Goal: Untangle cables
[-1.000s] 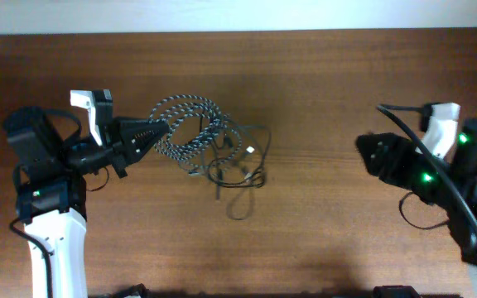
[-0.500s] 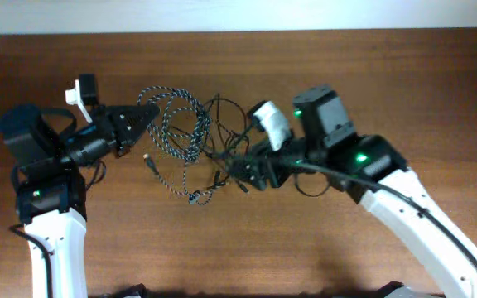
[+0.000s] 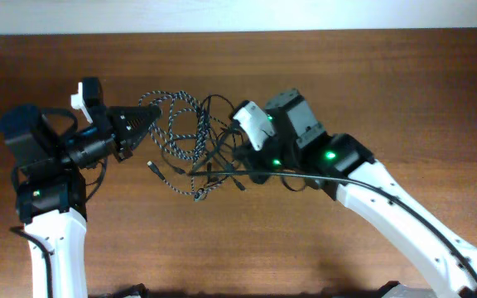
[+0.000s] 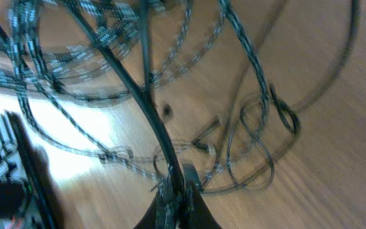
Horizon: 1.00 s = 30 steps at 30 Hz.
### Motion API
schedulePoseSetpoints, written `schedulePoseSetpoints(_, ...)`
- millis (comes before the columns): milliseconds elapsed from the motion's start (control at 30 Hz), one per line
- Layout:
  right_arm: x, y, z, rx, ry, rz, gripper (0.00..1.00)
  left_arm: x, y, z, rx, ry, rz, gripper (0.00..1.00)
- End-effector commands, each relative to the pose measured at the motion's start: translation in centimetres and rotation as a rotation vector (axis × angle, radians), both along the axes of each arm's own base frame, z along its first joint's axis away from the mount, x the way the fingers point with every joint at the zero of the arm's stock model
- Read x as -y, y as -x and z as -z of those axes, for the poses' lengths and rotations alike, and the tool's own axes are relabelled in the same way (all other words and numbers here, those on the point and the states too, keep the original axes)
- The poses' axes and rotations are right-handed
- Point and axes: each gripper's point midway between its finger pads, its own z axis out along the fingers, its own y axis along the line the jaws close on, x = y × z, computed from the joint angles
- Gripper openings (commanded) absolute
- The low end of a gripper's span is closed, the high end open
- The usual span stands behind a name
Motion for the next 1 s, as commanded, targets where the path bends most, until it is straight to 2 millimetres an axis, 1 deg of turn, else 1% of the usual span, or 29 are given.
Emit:
schedulePoseSetpoints(0, 7.0, -1.2, -6.4, 0.173, 0.013, 0.258, 0.04, 0.4, 0.7, -0.2, 0.36, -0.222, 0.068, 0.12)
schedulePoseSetpoints(33, 11.7, -0.9, -9.1, 0.211, -0.006, 0.438, 0.04, 0.3, 0.7, 0.2, 0.444, -0.288, 0.073, 0.12)
schedulePoseSetpoints(67, 14.4, 0.0, -11.0, 0.231, -0.051, 0.525, 0.04, 0.0, 0.4, 1.0, 0.444, -0.335, 0.048, 0.09)
schedulePoseSetpoints(100, 16.6, 1.2, -12.7, 0.263, -0.091, 0.594, 0.04, -0.5, -0.1, 2.2, 0.372, -0.354, 0.003, 0.03)
schedulePoseSetpoints(133, 17.9, 1.9, -13.8, 0.281, -0.124, 0.642, 0.04, -1.5, -0.8, 3.8, 0.276, -0.397, -0.066, 0.0)
schedulePoseSetpoints(167, 19.0, 2.5, -14.7, 0.296, -0.154, 0.684, 0.04, -2.5, -1.2, 5.3, 0.196, -0.439, -0.124, 0.0)
schedulePoseSetpoints(200, 20.4, 3.4, -15.9, 0.327, -0.189, 0.735, 0.04, -4.0, -1.4, 7.6, 0.069, -0.51, -0.205, 0.0)
schedulePoseSetpoints(233, 21.2, 3.9, -16.4, 0.348, -0.198, 0.756, 0.04, -4.8, -1.2, 9.0, -0.007, -0.546, -0.24, 0.0)
schedulePoseSetpoints(267, 21.7, 4.2, -16.3, 0.346, -0.191, 0.774, 0.04, -4.8, -1.0, 9.2, -0.021, -0.545, -0.238, 0.0)
schedulePoseSetpoints(300, 22.3, 4.3, -15.7, 0.331, -0.162, 0.804, 0.04, -4.7, -0.8, 9.4, -0.036, -0.54, -0.233, 0.0)
schedulePoseSetpoints(333, 23.4, 4.5, -14.7, 0.313, -0.11, 0.858, 0.04, -4.9, -0.6, 10.0, -0.067, -0.552, -0.243, 0.0)
schedulePoseSetpoints(367, 25.0, 4.7, -13.9, 0.288, -0.073, 0.954, 0.07, -5.6, -0.4, 10.9, -0.115, -0.586, -0.27, 0.0)
schedulePoseSetpoints(400, 25.3, 4.8, -13.5, 0.273, -0.06, 0.98, 0.09, -6.2, -0.1, 11.7, -0.158, -0.616, -0.293, 0.0)
schedulePoseSetpoints(467, 25.5, 5.2, -12.7, 0.243, -0.034, 0.981, 0.14, -6.5, 0.0, 12.1, -0.181, -0.632, -0.305, 0.0)
schedulePoseSetpoints(500, 25.4, 5.1, -12.6, 0.238, -0.034, 0.983, 0.2, -6.4, 0.0, 12.0, -0.179, -0.627, -0.3, 0.0)
schedulePoseSetpoints(533, 25.4, 5.0, -12.5, 0.218, -0.056, 1.004, 0.33, -6.2, 0.1, 12.0, -0.18, -0.617, -0.291, 0.0)
schedulePoseSetpoints(567, 24.7, 5.0, -12.3, 0.187, -0.086, 0.985, 0.51, -6.1, 0.2, 11.9, -0.178, -0.61, -0.284, 0.0)
schedulePoseSetpoints(633, 22.3, 4.9, -11.7, 0.112, -0.132, 0.885, 0.65, -6.1, 0.2, 11.9, -0.177, -0.61, -0.285, 0.0)
schedulePoseSetpoints(667, 20.4, 4.3, -10.7, 0.031, -0.156, 0.806, 0.72, -5.9, 0.2, 11.8, -0.173, -0.604, -0.279, 0.0)
schedulePoseSetpoints(733, 18.7, 3.2, -9.5, -0.048, -0.167, 0.749, 0.78, -4.3, 0.4, 10.6, -0.032, -0.599, -0.169, 0.0)
schedulePoseSetpoints(767, 17.2, 2.6, -8.6, -0.115, -0.186, 0.693, 0.82, -3.1, 0.6, 9.6, 0.086, -0.59, -0.09, 0.0)
schedulePoseSetpoints(800, 15.4, 1.5, -7.5, -0.19, -0.214, 0.628, 0.86, -0.9, 1.5, 7.4, 0.299, -0.539, 0.04, 0.0)
schedulePoseSetpoints(867, 13.9, 0.3, -5.9, -0.276, -0.227, 0.578, 0.87, 1.1, 3.3, 4.7, 0.529, -0.44, 0.164, 0.0)
schedulePoseSetpoints(900, 13.2, 0.3, -5.5, -0.306, -0.237, 0.541, 0.87, 1.5, 3.7, 4.0, 0.582, -0.418, 0.187, 0.0)
schedulePoseSetpoints(933, 10.7, 0.9, -5.2, -0.344, -0.28, 0.332, 0.87, 1.5, 3.6, 3.8, 0.606, -0.424, 0.187, 0.0)
schedulePoseSetpoints(967, 9.3, 1.4, -5.0, -0.371, -0.313, 0.218, 0.87, 1.4, 3.6, 3.7, 0.612, -0.426, 0.186, 0.0)
